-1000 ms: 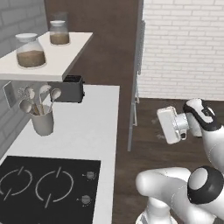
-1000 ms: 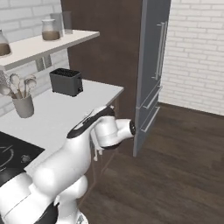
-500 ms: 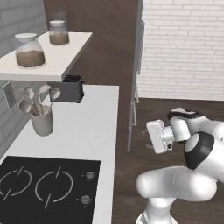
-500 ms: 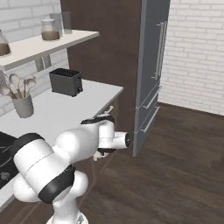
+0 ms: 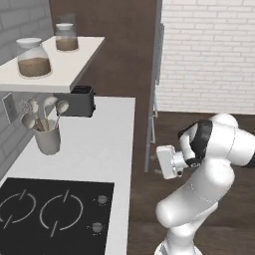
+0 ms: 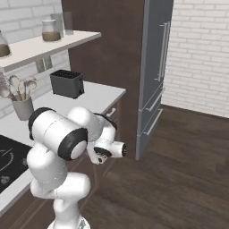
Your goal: Take a straw from the drawer in front and place it inside the glass cup on the dining counter.
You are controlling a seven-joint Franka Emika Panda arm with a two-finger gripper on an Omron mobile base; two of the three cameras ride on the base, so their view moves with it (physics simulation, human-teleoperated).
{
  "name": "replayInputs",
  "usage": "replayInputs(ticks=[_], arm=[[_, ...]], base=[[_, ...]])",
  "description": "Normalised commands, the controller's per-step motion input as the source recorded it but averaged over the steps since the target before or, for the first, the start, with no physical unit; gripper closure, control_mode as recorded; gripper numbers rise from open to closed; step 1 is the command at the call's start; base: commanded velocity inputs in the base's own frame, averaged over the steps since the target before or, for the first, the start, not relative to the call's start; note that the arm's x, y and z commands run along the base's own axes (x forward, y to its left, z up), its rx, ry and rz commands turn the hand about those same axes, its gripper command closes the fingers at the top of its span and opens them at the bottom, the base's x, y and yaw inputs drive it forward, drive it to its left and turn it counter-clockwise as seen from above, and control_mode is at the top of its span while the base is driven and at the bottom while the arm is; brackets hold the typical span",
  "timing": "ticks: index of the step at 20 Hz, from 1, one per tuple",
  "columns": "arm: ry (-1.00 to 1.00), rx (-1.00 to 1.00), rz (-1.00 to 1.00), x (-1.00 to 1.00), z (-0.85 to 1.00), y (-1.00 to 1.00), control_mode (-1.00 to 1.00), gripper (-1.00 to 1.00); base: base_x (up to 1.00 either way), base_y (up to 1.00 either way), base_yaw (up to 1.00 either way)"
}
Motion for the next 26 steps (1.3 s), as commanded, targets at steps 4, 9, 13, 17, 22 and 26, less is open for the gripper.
replayInputs(ticks=[4, 9, 13, 17, 22, 26], arm=[[-0.10, 0.01, 0.08, 0.37, -0.43, 0.13, -1.00, -1.00], [-0.13, 0.00, 0.11, 0.33, -0.32, 0.17, -1.00, -1.00], [-0.11, 0.00, 0.10, 0.37, -0.23, 0.22, -1.00, -1.00], [-0.07, 0.01, 0.05, 0.43, -0.17, 0.24, -1.00, -1.00], [-0.03, 0.01, 0.03, 0.41, -0.23, 0.27, -1.00, -1.00], [-0.01, 0.00, 0.02, 0.29, -0.31, 0.24, -1.00, -1.00]], base=[[0.00, 0.00, 0.00], [0.00, 0.00, 0.00], [0.00, 0.00, 0.00], [0.00, 0.00, 0.00], [0.00, 0.00, 0.00], [0.00, 0.00, 0.00]])
